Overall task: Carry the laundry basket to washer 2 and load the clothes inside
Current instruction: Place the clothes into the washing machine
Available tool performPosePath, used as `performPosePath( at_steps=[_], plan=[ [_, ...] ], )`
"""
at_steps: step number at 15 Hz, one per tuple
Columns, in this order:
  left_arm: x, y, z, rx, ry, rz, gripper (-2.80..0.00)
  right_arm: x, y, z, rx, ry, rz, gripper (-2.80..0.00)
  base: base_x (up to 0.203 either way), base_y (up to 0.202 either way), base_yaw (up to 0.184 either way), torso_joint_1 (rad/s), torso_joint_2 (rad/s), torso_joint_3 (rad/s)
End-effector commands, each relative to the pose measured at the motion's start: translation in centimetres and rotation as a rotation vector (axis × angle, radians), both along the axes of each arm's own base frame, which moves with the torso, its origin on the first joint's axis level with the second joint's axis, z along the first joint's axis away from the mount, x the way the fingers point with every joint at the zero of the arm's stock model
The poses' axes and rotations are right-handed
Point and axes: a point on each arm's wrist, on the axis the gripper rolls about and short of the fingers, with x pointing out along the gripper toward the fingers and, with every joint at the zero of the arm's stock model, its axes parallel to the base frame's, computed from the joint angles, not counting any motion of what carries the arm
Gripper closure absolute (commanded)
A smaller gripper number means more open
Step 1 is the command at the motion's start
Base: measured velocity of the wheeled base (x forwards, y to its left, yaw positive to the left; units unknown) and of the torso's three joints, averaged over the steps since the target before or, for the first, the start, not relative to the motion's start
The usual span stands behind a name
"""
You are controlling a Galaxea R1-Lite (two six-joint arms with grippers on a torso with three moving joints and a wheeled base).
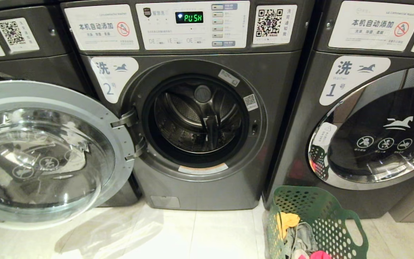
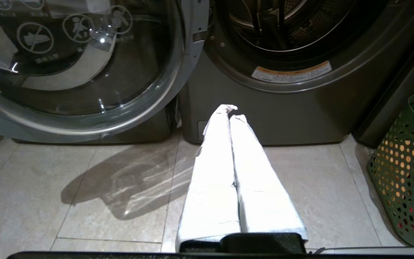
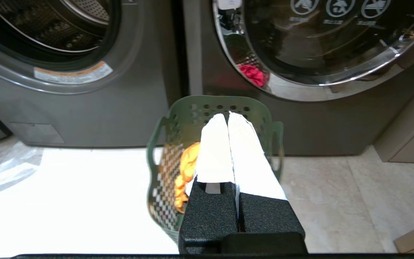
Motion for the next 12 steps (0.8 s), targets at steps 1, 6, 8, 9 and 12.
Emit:
performPosePath(
  at_steps=[1, 6, 8, 9, 12],
  plan=[
    [0.01, 0.00, -0.02, 0.001, 0.001, -0.001, 0.00, 0.01, 0.00, 0.01, 0.000, 0.000, 0.000, 0.00, 0.000, 0.187, -0.002, 0.006, 0.00, 0.002],
    [0.01, 0.01, -0.04, 0.001, 0.002, 0.001, 0.00, 0.01, 0.00, 0.01, 0.000, 0.000, 0.000, 0.00, 0.000, 0.049, 0.000, 0.000, 0.00, 0.001],
    [0.00, 0.00, 0.00, 0.001, 0.000, 0.001, 0.00, 0.01, 0.00, 0.01, 0.002, 0.000, 0.000, 0.00, 0.000, 0.000, 0.000, 0.000, 0.00, 0.000],
    [0.00, 0.00, 0.00, 0.001, 0.000, 0.000, 0.00, 0.01, 0.00, 0.01, 0.000, 0.000, 0.000, 0.00, 0.152, -0.001, -0.003, -0.002, 0.00, -0.001],
    [0.00, 0.00, 0.00, 0.001, 0.000, 0.001, 0.00, 0.01, 0.00, 0.01, 0.000, 0.000, 0.000, 0.00, 0.195, 0.000, 0.001, 0.006, 0.00, 0.002]
  ],
)
